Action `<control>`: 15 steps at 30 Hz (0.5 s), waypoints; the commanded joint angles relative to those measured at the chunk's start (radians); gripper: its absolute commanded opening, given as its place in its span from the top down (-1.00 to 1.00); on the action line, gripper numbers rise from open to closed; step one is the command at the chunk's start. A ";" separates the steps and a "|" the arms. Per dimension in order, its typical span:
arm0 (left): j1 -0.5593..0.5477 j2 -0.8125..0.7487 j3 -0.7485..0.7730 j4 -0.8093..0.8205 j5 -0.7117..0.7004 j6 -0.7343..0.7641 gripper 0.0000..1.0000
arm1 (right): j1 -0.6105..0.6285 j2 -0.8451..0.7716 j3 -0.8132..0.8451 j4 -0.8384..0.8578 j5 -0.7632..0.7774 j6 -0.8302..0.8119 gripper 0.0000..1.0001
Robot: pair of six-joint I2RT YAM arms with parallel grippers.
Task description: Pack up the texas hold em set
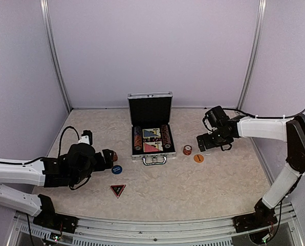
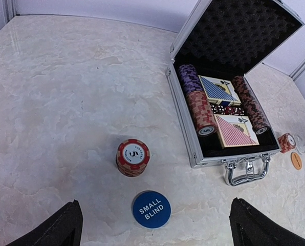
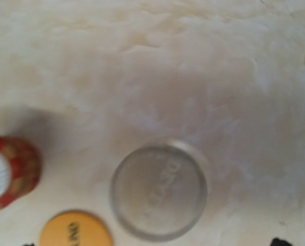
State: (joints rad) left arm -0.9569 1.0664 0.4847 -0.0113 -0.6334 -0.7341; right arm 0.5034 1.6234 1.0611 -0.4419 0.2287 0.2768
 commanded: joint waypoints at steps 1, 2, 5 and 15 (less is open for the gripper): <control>-0.022 0.053 0.060 -0.032 -0.025 -0.030 -0.98 | -0.039 0.074 0.013 0.055 -0.008 0.009 -0.99; -0.032 0.063 0.064 -0.030 -0.029 -0.028 -0.98 | -0.044 0.089 0.017 0.064 -0.010 0.008 -1.00; -0.042 0.086 0.072 -0.030 -0.043 -0.021 -0.98 | -0.066 0.136 0.024 0.091 -0.012 0.012 -1.00; -0.049 0.135 0.104 -0.050 -0.041 -0.022 -0.98 | -0.097 0.243 0.056 0.124 -0.072 0.002 -0.89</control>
State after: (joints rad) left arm -1.0004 1.1851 0.5636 -0.0479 -0.6601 -0.7578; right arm 0.4164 1.8374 1.0786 -0.3458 0.1829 0.2813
